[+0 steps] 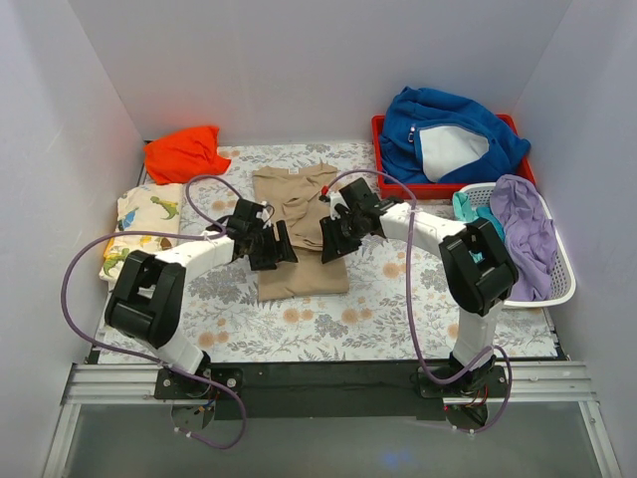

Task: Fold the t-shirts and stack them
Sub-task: Fold the tshirt

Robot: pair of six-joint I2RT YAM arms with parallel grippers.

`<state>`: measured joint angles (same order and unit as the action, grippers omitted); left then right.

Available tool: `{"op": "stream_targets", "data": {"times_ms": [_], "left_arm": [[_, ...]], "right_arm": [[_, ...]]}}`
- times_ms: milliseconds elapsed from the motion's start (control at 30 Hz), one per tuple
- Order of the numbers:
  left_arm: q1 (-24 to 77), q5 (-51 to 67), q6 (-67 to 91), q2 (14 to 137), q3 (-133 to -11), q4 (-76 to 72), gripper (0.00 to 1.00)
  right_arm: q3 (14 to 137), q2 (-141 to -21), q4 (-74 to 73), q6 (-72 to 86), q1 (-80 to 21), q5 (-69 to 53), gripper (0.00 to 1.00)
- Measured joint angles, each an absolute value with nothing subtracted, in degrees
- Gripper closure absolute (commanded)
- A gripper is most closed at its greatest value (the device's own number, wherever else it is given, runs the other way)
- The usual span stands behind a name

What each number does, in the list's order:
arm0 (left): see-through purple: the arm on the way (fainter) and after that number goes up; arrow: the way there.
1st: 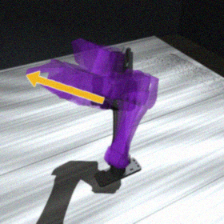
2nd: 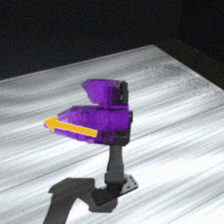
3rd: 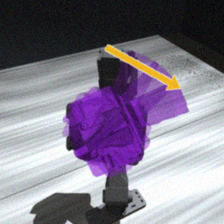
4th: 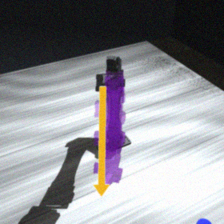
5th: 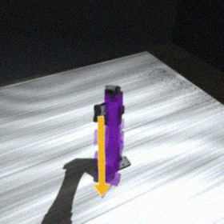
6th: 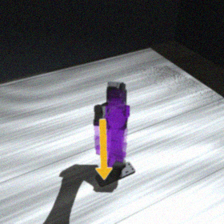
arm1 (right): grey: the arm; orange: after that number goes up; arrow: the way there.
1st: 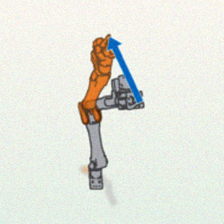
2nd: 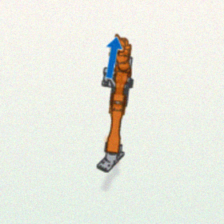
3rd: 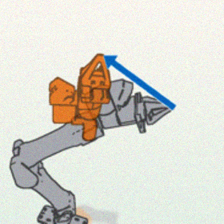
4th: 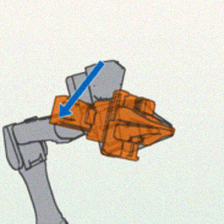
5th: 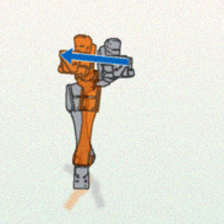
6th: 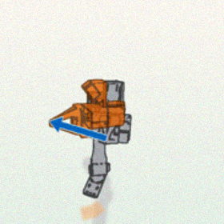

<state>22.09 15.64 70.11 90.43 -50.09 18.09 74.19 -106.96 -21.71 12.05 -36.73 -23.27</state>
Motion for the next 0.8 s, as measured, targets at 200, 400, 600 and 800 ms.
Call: {"op": "stream_targets", "data": {"times_ms": [200, 400, 600, 800], "left_arm": [[22.06, 14.04, 70.06, 94.54, -52.77, 17.12, 0.33], [21.04, 10.66, 69.32, 94.96, -54.94, 16.67, 0.33], [19.55, 7.18, 68.18, 94.96, -55.57, 16.78, 0.33], [19.2, 3.31, 67.85, 96.07, -55.57, 16.99, 0.32]], "right_arm": [[75.2, -110.93, -22.06, 11.77, -36.73, -21.41, 0.58], [79.02, -114.26, -22.57, 11.05, -36.49, -18.74, 0.58], [83.94, -116.2, -22.52, 9.85, -35.07, -16.62, 0.58], [88.99, -120.81, -22.48, 9.04, -32.75, -16.21, 0.58]]}}
